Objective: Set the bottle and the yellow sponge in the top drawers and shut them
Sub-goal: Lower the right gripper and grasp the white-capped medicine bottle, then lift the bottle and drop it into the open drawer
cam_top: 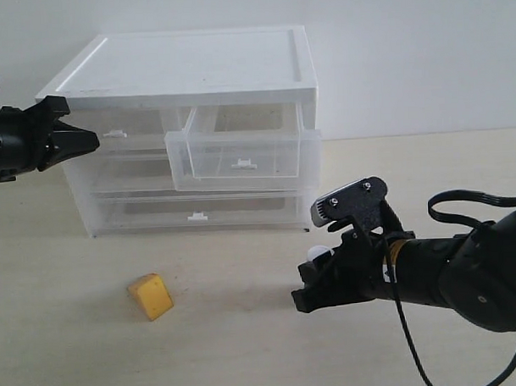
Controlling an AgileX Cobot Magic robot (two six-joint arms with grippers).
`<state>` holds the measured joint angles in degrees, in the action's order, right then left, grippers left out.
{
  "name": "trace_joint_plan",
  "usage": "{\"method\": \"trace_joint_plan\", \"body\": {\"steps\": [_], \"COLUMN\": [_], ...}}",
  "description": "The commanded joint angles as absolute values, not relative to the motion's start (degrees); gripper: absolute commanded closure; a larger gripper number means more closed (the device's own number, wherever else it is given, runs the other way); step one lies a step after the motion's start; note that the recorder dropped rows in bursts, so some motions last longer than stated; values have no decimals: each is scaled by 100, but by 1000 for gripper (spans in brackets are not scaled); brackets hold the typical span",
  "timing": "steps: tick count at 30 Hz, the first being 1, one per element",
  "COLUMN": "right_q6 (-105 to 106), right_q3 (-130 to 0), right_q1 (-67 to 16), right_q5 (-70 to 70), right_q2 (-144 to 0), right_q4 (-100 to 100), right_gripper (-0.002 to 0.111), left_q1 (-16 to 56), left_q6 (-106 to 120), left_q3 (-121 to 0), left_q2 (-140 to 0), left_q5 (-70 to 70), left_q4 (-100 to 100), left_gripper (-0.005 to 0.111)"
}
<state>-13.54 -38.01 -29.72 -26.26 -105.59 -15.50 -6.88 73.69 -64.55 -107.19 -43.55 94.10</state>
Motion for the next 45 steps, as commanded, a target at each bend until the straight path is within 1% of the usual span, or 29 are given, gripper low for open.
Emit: {"method": "trace_joint_plan", "body": {"steps": [1, 4, 8, 14, 18, 24, 28, 33, 38, 45], "right_q6": [-1467, -1557, -1610, -1713, -1884, -2563, -2906, -3645, -4362, -5395], "right_q3": [-3795, -3795, -3784, -3770, -3770, -3965, -4314, -4832, -5088, -5612], "right_q1": [-2988, -2988, -2988, -2988, -2988, -2988, -2988, -2988, -2988, -2988], "right_q5": [-2422, -2133, -1340, -675, -433, -480, -646, -1087, -1983, -2663], "right_q2": [-10460, -10140, -9403, -8278, -7499, -6641, -6668, -7058, -7905, -8981], "right_q4": [-1534, -1534, -1534, -1522, -1522, -1522, -1522, -1550, -1727, -2429], "right_gripper": [108, 108, 108, 108, 108, 108, 108, 108, 108, 108], "left_q1": [-666, -666, -666, -666, -666, -666, -666, -666, -666, -666], "left_q6": [7422, 7422, 7422, 7422, 7422, 7422, 7422, 7422, 7422, 7422], "left_q3": [-6541, -6541, -6541, -6541, -6541, -6541, -6541, -6541, -6541, -6541], "left_q2": [-10734, -10734, -10734, -10734, -10734, -10734, -10734, -10734, -10734, -10734], "left_q5": [-4163, -4163, -4138, -4138, -4138, -4138, -4138, -4151, -4151, -4151], "left_q4": [9545, 9545, 9556, 9556, 9556, 9567, 9567, 9565, 9565, 9565], "left_gripper": [103, 103, 103, 103, 103, 103, 103, 103, 103, 103]}}
